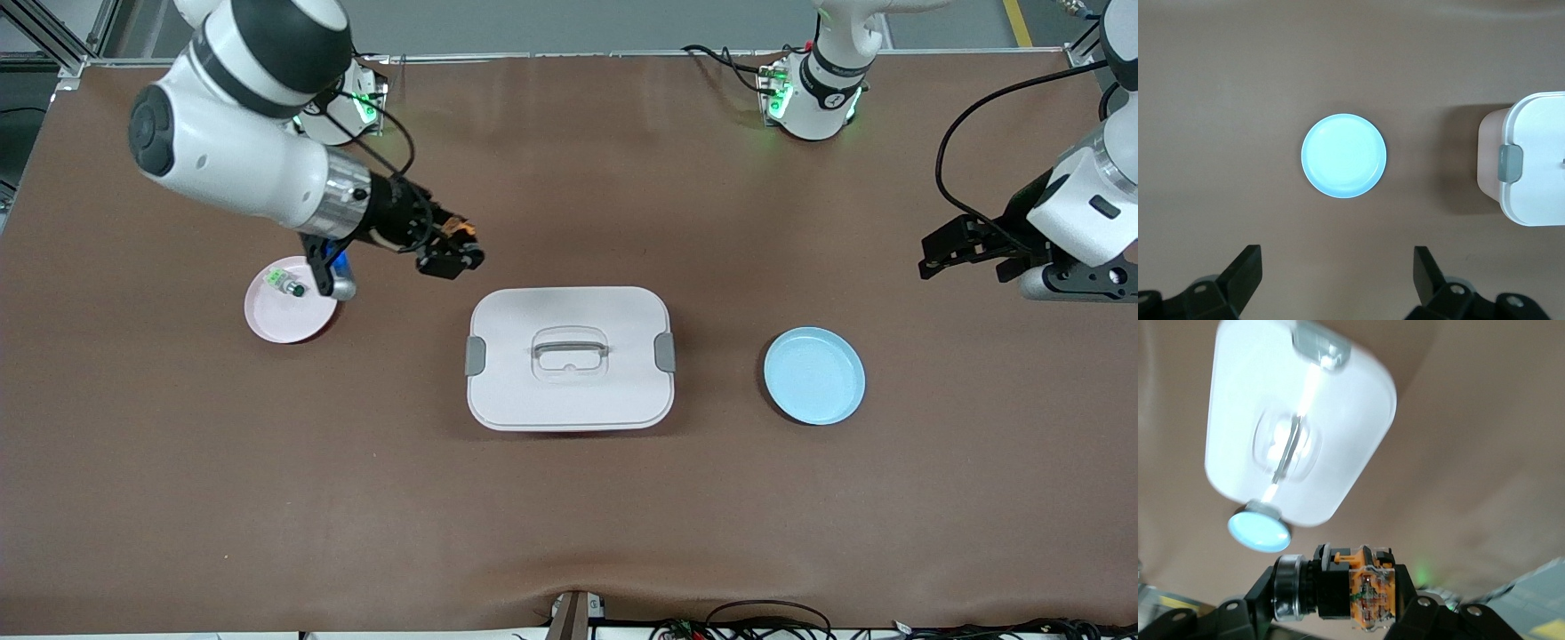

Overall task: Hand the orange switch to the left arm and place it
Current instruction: 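Lift the switch over the box with the right gripper while the left gripper approaches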

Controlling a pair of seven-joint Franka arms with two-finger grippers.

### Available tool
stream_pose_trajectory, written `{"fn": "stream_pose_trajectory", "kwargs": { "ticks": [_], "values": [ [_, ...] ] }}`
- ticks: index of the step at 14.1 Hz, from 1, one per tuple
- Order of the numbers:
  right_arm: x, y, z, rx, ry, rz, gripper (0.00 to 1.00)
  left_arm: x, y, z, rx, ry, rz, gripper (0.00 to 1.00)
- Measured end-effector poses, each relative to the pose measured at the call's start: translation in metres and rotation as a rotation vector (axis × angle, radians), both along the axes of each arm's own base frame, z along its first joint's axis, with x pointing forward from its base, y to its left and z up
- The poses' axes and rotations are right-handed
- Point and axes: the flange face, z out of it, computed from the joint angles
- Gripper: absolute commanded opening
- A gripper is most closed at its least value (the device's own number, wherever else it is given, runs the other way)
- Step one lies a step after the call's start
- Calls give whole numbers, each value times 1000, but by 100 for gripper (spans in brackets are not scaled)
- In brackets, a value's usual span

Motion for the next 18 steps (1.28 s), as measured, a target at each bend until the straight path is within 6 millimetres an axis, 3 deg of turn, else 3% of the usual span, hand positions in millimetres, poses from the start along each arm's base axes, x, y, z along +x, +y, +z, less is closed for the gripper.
{"fn": "stream_pose_trajectory", "kwargs": {
  "ticks": [4, 6, 8, 12, 14, 18],
  "values": [
    [10, 66, 7, 17, 92, -188, 0, -2, -17, 3, -159, 25, 44, 100],
    [21, 88, 13, 47, 96, -277, 0, -2, -30, 4, -242, 35, 78, 100],
    [31, 97, 30, 97, 82, -365, 0, -1, -57, 1, -267, 28, 64, 100],
    [34, 114, 52, 177, 98, -489, 0, -9, -138, -8, -326, 17, 80, 100],
    [33, 123, 55, 198, 117, -520, 0, -13, -155, -6, -367, 16, 74, 100],
    [28, 132, 70, 228, 142, -559, 0, -15, -167, 6, -476, 1, 65, 100]
  ]
}}
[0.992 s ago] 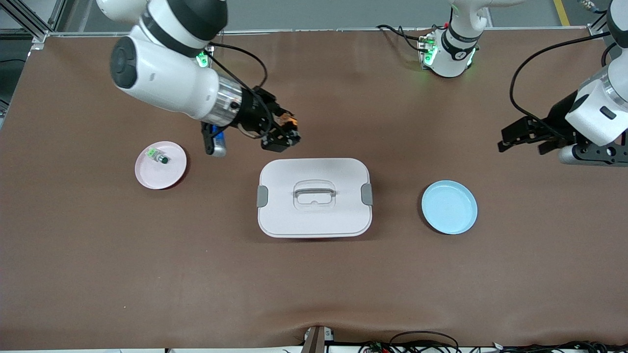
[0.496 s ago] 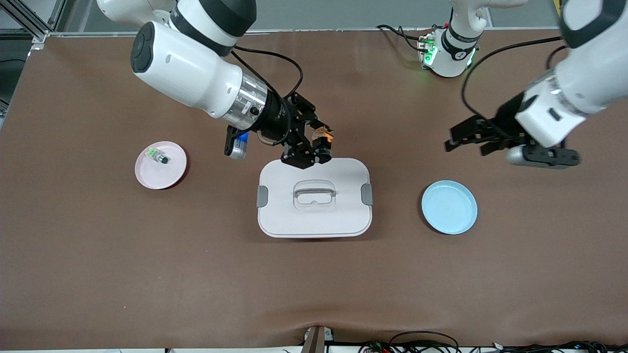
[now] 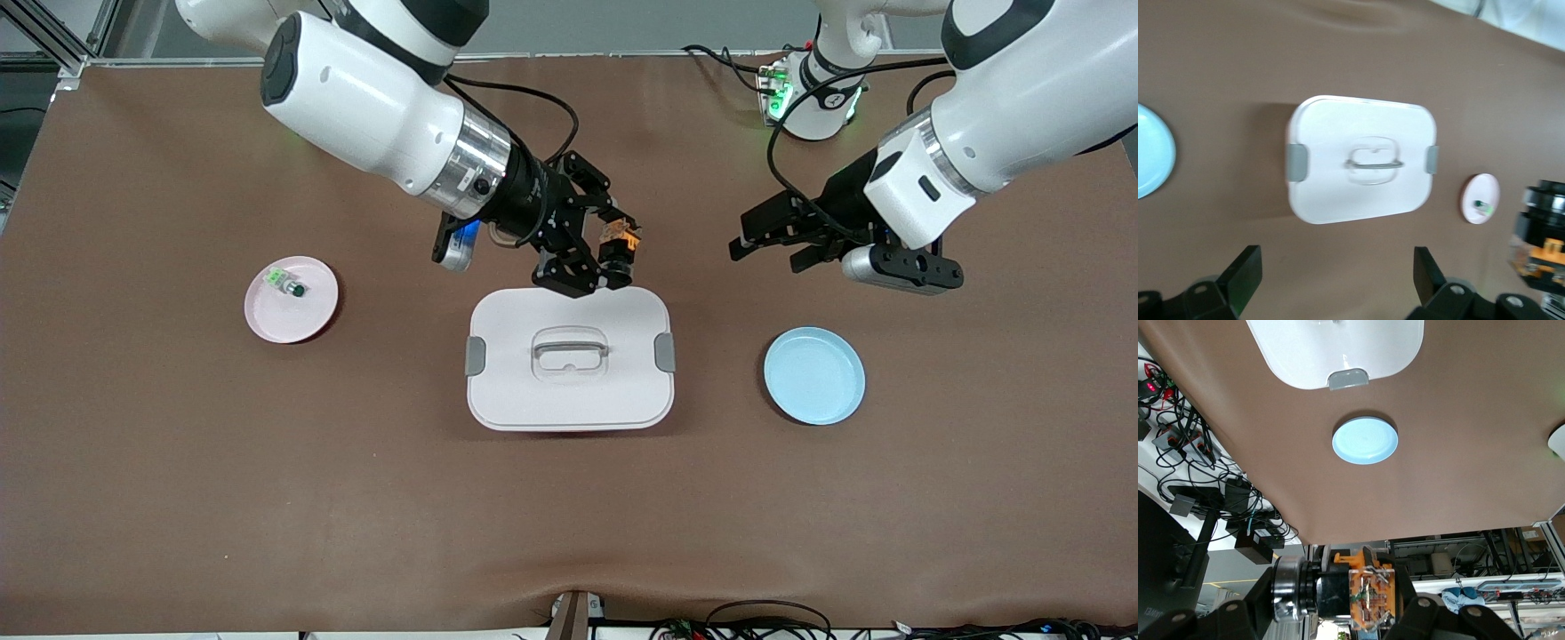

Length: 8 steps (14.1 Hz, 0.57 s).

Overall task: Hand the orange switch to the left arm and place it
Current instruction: 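Lift the switch over the box with the right gripper while the left gripper approaches, then grasp the switch with the left gripper and open the right gripper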

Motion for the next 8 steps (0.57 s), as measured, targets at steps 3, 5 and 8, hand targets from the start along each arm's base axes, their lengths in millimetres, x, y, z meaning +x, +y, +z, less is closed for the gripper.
{"fn": "stream_pose_trajectory", "kwargs": {
  "ticks": [3, 5, 8],
  "values": [
    [-10, 13, 5, 14, 2, 1, 0, -5, -22, 8, -74, -39, -33, 94],
    [-18, 29, -2, 17, 0, 12, 0, -12, -40, 16, -109, -59, -48, 93],
    [-20, 47, -18, 27, -15, 0, 0, -20, -51, 31, -137, -78, -68, 82]
  ]
}}
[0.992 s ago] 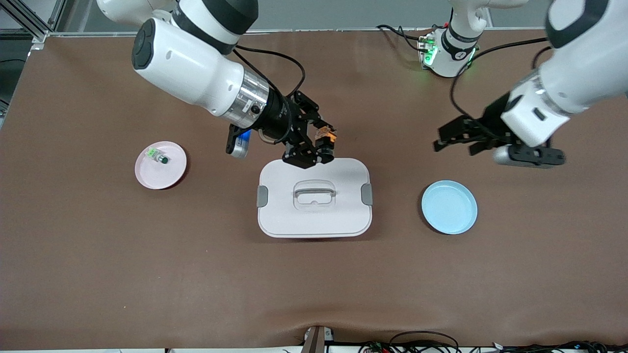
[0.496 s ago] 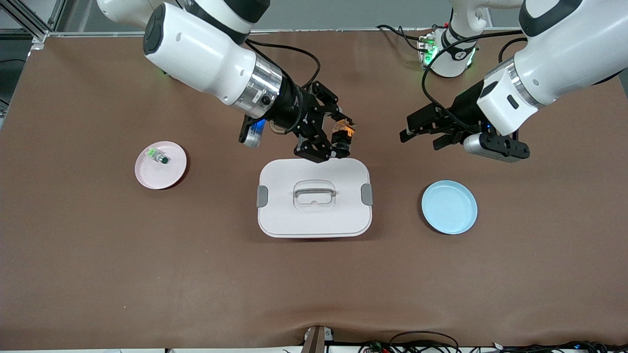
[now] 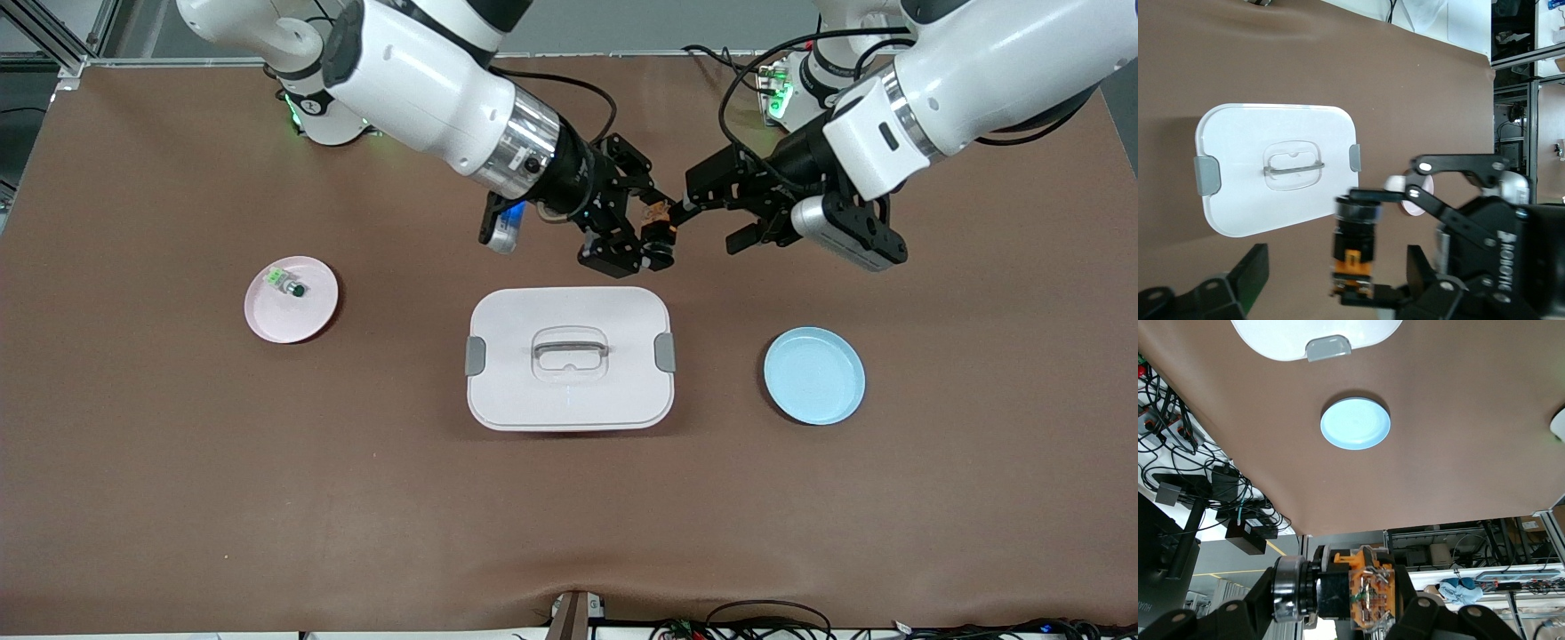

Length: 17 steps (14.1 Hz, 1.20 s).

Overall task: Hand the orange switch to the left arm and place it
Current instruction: 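Grasp the switch with the left gripper and open the right gripper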

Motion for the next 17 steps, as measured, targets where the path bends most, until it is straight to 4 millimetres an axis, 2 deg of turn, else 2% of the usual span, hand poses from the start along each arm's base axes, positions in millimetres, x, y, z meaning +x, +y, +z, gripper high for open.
{"fn": "stream_pose_trajectory", "kwargs": {
  "ticks": [3, 6, 7, 9, 10, 11, 12, 15, 16, 17],
  "values": [
    [-4, 8, -1, 10, -10, -1, 0, -10, -12, 0, 7, 18, -39, 73],
    [-5, 9, 12, 28, -17, -10, 0, -11, -8, -5, 22, 36, -69, 72],
    [-5, 8, 15, 32, -20, -12, 0, -10, -6, -6, 23, 34, -73, 68],
    [-6, 8, 20, 39, -25, -14, 0, -9, -4, -6, 23, 33, -72, 51],
    [-6, 8, 22, 43, -26, -15, 0, -9, -4, -7, 23, 32, -72, 35],
    [-6, 8, 24, 45, -28, -16, 0, -9, -5, -7, 23, 32, -72, 14],
    [-6, 8, 23, 44, -26, -15, 0, -10, -6, -5, 16, 30, -73, 0],
    [-6, 9, 20, 42, -22, -14, 0, -11, -8, -3, 14, 20, -83, 0],
    [-6, 9, 20, 43, -21, -16, 5, -11, -7, -3, 14, 20, -83, 0],
    [-5, 10, 20, 45, -19, -20, 90, -10, -7, -4, 13, 20, -82, 0]
  ]
}}
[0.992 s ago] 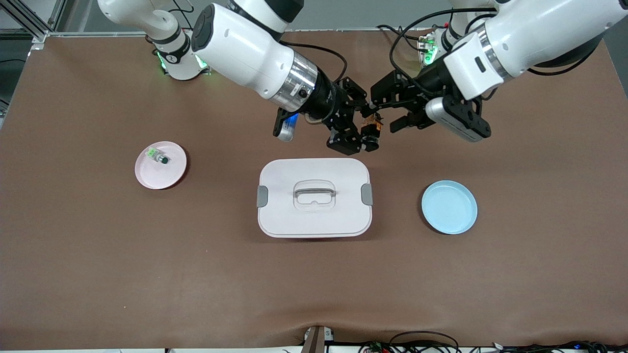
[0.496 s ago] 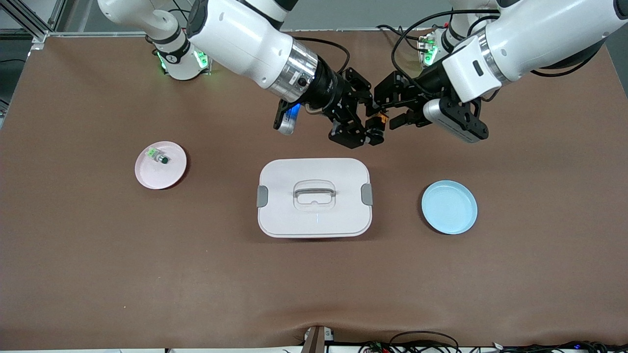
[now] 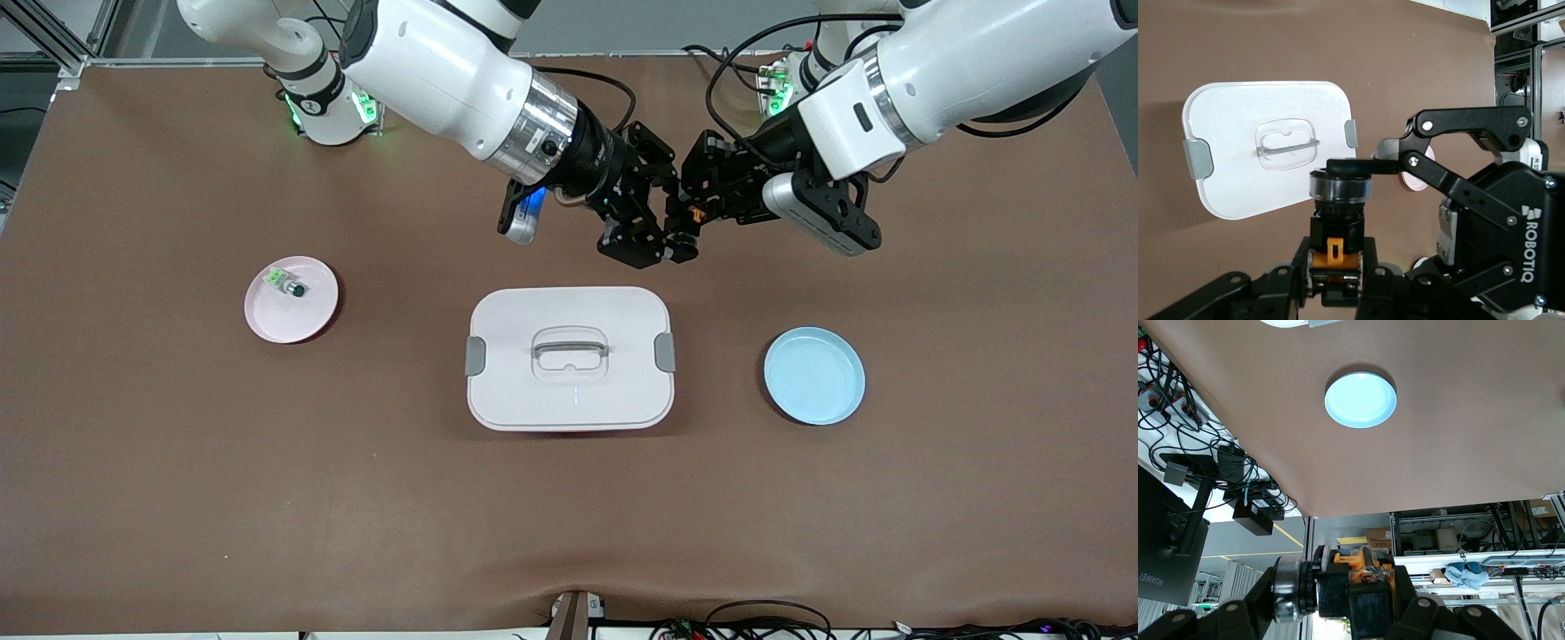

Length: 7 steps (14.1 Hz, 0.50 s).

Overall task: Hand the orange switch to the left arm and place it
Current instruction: 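Grasp the switch with the left gripper and open the right gripper, then carry the switch to the blue plate with the left gripper while the right gripper retracts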

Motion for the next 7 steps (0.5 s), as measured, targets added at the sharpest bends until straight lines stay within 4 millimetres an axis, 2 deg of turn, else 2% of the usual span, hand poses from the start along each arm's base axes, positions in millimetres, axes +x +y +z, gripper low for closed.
{"fn": "stream_pose_trajectory", "kwargs": {
  "ticks": [1, 2, 4, 6, 7],
  "values": [
    [1, 1, -1, 2, 1, -4, 100, 1, 1, -1, -1, 0, 0, 0],
    [2, 2, -2, 6, 1, -9, 100, 3, 4, -2, -1, 0, 1, 0],
    [4, -1, 1, 9, 2, -23, 100, 22, 36, -15, 57, -10, 41, 0],
    [7, -5, 5, 12, -4, -30, 100, 43, 71, -37, 132, -15, 65, 0],
    [8, -6, 6, 10, -8, -29, 100, 51, 82, -49, 173, -12, 72, 0]
  ]
}}
